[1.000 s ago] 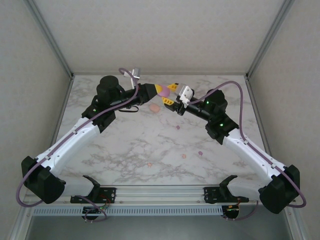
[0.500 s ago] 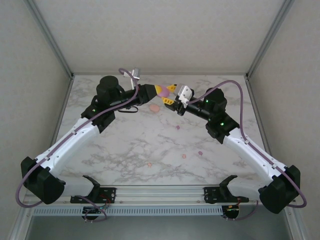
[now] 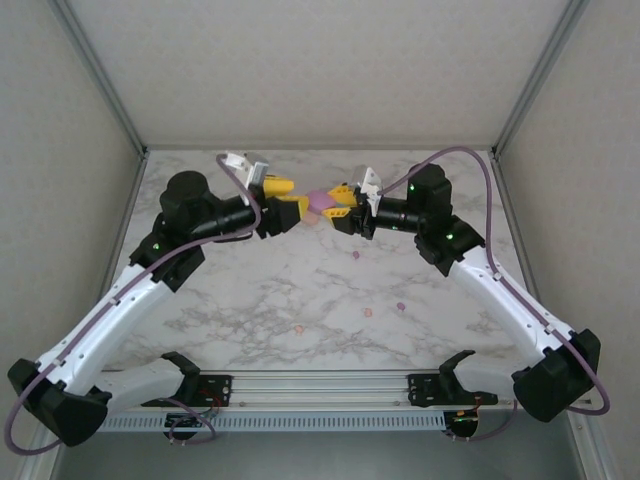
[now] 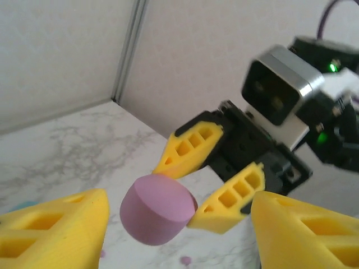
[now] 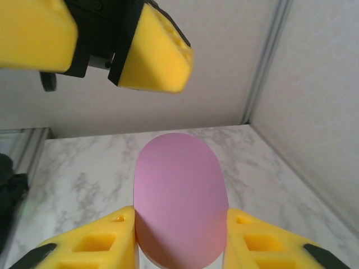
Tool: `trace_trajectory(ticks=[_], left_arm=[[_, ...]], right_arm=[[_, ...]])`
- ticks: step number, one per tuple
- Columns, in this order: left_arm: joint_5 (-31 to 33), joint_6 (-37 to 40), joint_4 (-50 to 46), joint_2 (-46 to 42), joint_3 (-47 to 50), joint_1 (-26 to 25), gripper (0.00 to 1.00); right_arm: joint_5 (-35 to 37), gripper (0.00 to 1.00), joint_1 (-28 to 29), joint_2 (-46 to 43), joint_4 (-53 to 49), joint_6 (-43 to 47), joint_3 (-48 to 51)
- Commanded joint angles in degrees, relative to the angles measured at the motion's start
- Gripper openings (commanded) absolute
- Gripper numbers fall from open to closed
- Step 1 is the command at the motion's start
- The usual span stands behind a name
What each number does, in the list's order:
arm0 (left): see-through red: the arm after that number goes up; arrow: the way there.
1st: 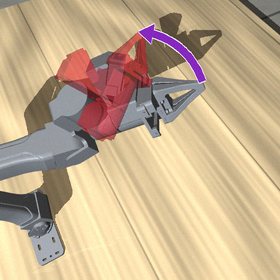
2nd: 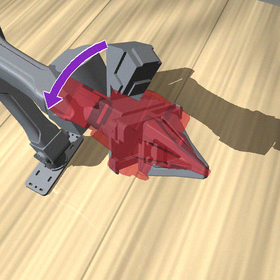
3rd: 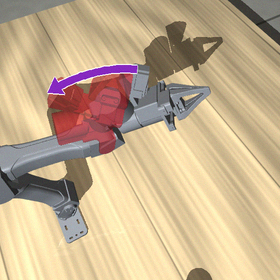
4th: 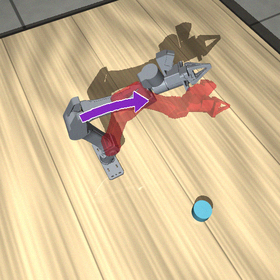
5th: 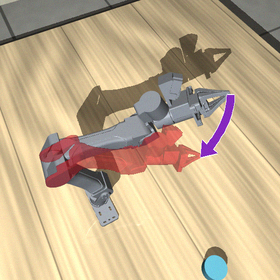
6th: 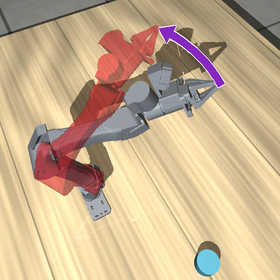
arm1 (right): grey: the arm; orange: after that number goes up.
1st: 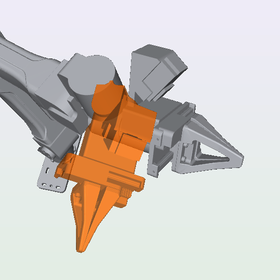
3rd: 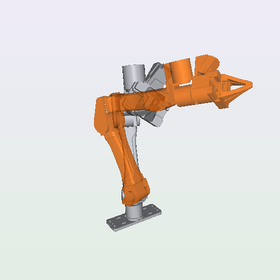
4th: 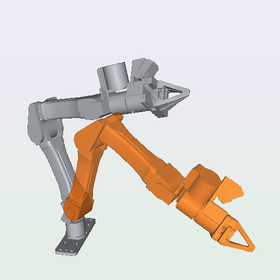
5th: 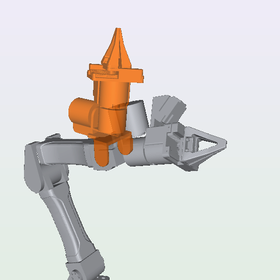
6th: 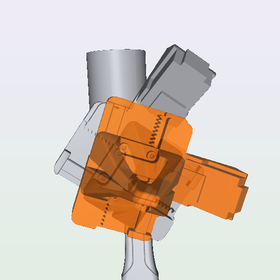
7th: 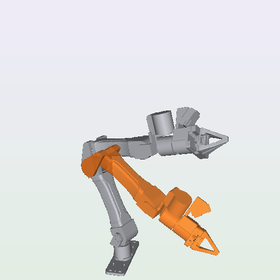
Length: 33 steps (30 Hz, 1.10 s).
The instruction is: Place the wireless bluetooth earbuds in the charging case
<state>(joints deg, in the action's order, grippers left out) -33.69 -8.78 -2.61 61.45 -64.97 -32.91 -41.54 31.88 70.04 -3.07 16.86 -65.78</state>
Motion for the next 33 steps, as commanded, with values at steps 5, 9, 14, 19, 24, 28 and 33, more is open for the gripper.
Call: trace_trajectory(ticks=[5, 9, 14, 19, 24, 28, 33], left_arm=[[-10.7, 25.2, -12.3, 2.2, -1.7, 4.1, 0.66], [-18.8, 27.1, -16.1, 5.4, -5.0, 4.8, 0.66], [-21.2, 27.4, -15.9, 7.4, -6.0, 4.8, 0.65], [-22.8, 24.8, -13.8, 9.1, -6.9, 4.7, 0.6], [-23.7, 24.2, -13.4, 9.9, -7.1, 4.5, 0.52], [-23.6, 22.5, -11.8, 10.3, -7.0, 4.3, 0.45], [-23.1, 21.3, -10.2, 10.4, -6.9, 3.7, 0.43]], right_arm=[[-9.9, 0.34, -1.0, 2.2, -6.6, -1.9, -5.5], [-10.6, 0.35, -1.0, 2.7, -6.0, -1.9, -5.9], [-10.6, 0.35, -0.8, 2.9, -4.5, -2.4, -5.7], [-10.6, 0.35, -0.4, 3.2, -4.2, -2.3, -5.7], [-10.7, 0.36, -0.1, 3.3, -3.1, -2.4, -5.5], [-10.8, 0.36, 0.1, 3.5, -1.9, -3.0, -5.3], [-10.6, 0.36, 0.3, 3.7, 0.6, -4.4, -4.6]])
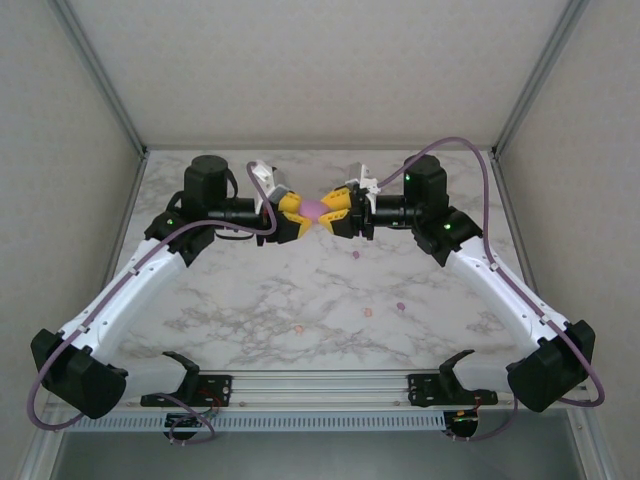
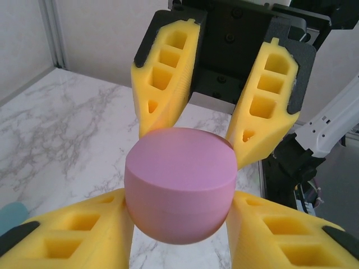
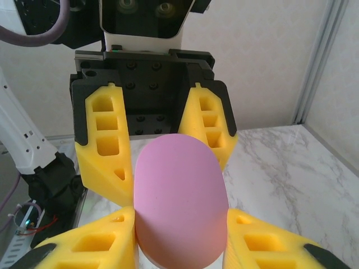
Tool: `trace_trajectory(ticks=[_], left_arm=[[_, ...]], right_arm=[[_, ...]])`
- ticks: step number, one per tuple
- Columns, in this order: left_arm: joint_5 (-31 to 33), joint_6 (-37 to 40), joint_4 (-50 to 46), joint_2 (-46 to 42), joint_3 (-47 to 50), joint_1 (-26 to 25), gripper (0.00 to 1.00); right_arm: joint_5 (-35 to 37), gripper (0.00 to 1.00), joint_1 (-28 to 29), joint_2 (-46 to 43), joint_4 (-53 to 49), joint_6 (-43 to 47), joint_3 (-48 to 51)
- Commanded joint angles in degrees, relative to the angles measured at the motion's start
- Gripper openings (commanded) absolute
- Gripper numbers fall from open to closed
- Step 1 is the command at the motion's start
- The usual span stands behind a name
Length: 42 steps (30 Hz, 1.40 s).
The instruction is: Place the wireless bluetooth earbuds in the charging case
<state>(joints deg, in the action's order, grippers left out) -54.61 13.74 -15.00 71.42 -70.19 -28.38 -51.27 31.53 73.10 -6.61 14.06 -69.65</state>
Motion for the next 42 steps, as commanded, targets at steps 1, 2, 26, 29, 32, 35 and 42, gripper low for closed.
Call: trace_trajectory(ticks=[1, 2, 26, 29, 32, 35, 42], left_arm=[[-2.1, -1.3, 2.2, 0.4, -1.7, -0.8, 0.43], [-2.0, -1.3, 2.3, 0.4, -1.6, -0.9, 0.43], [-5.0, -0.5, -0.8, 1.2, -3.8, -1.4, 0.34], [-4.2, -0.1, -1.3, 0.9, -3.7, -1.4, 0.27], [-3.1, 0.1, -0.4, 0.2, -3.0, -1.5, 0.25], [-1.8, 0.9, 0.3, -1.0, -2.0, -1.6, 0.22], [-0.8, 6.3, -1.5, -2.9, -0.4, -2.4, 0.2]], right_arm=[[-0.9, 0.35, 0.6, 0.7, 4.3, -1.7, -0.7], [-0.8, 0.35, 0.6, 0.7, 4.3, -1.7, -0.7], [-0.3, 0.36, 0.8, 0.9, 4.6, -1.4, -0.1], [0.1, 0.38, 0.7, 0.8, 4.2, -1.3, -0.1], [1.7, 0.44, 0.7, 0.7, 3.2, -1.3, -0.3], [6.3, 0.51, 0.7, 0.2, 2.7, -2.4, -0.2], [7.9, 0.59, -0.1, 0.0, 3.7, -6.6, -0.7]])
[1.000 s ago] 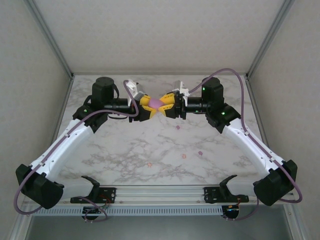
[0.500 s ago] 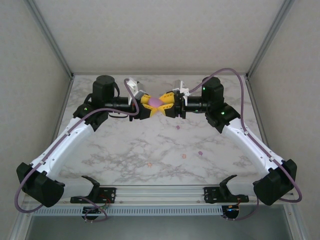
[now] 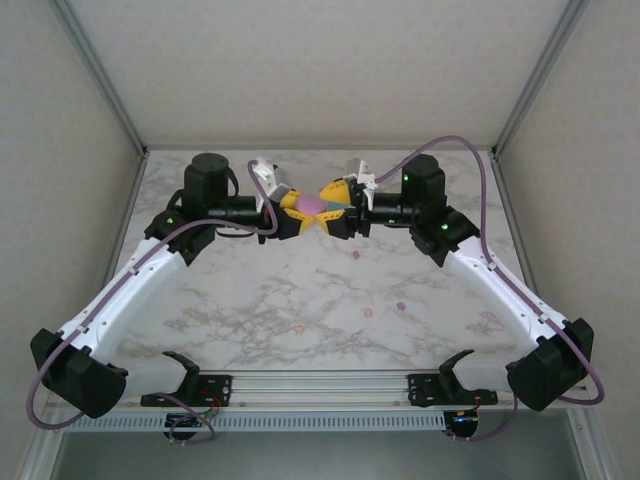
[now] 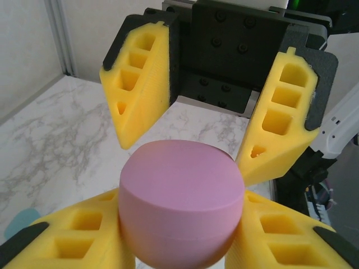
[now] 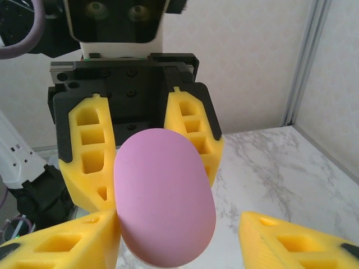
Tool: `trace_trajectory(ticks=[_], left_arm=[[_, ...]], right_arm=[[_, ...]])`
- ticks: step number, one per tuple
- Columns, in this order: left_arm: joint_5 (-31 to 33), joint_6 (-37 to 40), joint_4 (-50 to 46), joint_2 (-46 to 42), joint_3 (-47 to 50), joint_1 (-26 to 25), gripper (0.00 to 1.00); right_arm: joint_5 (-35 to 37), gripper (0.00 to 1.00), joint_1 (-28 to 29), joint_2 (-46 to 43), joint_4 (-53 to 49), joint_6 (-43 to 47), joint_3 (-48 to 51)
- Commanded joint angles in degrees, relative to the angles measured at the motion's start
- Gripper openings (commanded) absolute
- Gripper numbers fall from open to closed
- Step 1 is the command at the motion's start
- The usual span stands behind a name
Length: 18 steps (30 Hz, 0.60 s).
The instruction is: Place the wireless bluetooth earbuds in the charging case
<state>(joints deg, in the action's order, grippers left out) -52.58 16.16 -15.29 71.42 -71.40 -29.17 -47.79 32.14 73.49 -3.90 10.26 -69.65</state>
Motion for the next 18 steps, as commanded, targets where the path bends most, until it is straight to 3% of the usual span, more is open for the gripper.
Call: trace_trajectory(ticks=[1, 12, 18], left_arm=[[-2.8, 4.1, -0.9, -3.0, 1.2, -1.7, 0.2], [-0.8, 3.2, 2.4, -4.1, 3.4, -2.4, 0.19], [1.1, -3.6, 11.6, -5.1, 6.9, -2.5, 0.19]], right_arm=[[4.8, 0.59, -0.7, -0.4, 1.0, -3.2, -0.9], [7.3, 0.65, -1.6, 0.4, 0.8, -8.4, -3.4], [11.9, 0.69, -1.6, 1.6, -3.3, -12.2, -6.8]])
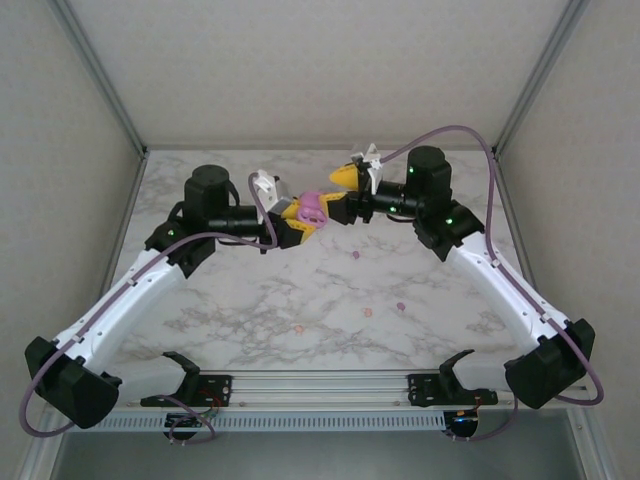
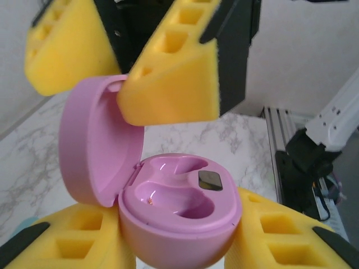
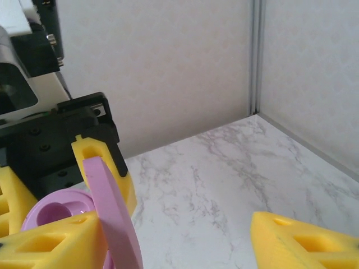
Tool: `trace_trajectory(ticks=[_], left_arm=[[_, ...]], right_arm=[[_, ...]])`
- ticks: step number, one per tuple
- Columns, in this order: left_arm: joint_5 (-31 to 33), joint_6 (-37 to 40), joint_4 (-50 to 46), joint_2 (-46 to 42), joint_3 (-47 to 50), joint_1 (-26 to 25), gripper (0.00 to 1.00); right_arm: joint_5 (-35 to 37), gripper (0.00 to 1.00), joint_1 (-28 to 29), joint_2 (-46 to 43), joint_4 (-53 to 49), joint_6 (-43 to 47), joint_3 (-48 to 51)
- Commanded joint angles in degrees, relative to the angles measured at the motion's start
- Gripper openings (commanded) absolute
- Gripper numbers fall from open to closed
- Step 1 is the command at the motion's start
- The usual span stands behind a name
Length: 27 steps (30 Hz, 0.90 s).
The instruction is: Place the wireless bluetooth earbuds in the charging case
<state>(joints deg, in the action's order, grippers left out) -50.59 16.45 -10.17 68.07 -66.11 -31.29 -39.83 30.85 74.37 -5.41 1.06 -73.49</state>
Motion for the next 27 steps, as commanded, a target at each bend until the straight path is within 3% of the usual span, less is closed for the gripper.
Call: trace_trajectory(ticks=[1, 10, 13, 14, 18, 20, 24, 27], left_arm=[[-0.3, -5.4, 8.2, -1.9, 2.3, -0.3, 0.19], [10.5, -18.7, 26.5, -3.2, 10.9, -0.3, 0.2], [11.9, -21.3, 29.7, -3.1, 12.4, -0.2, 0.19], [12.4, -21.9, 30.2, -3.1, 12.6, -0.2, 0.19], [13.7, -23.0, 31.7, -3.9, 13.7, 0.0, 0.19], [14.1, -23.1, 31.6, -4.4, 13.9, 0.1, 0.19], [15.1, -24.1, 31.9, -5.8, 14.5, 0.1, 0.19], [15.8, -24.6, 31.8, -6.7, 15.0, 0.1, 0.19]], right_arm=[[4.1, 0.69, -0.3, 0.9, -2.3, -3.6, -3.5], [0.4, 0.81, -0.2, -1.9, -4.9, -11.1, -7.0], [9.4, 0.98, -0.2, -4.9, -9.0, -14.7, -7.6], [13.4, 0.99, -0.3, -6.2, -10.5, -14.9, -7.3], [28.8, 0.99, -1.6, -12.0, -13.6, -18.3, -1.6], [35.4, 0.99, -4.7, -12.6, -20.2, -23.2, -0.4], [36.6, 0.87, -12.8, -9.0, -37.0, -33.2, 0.8], [34.0, 0.74, -14.0, -6.1, -42.1, -34.0, 4.5]])
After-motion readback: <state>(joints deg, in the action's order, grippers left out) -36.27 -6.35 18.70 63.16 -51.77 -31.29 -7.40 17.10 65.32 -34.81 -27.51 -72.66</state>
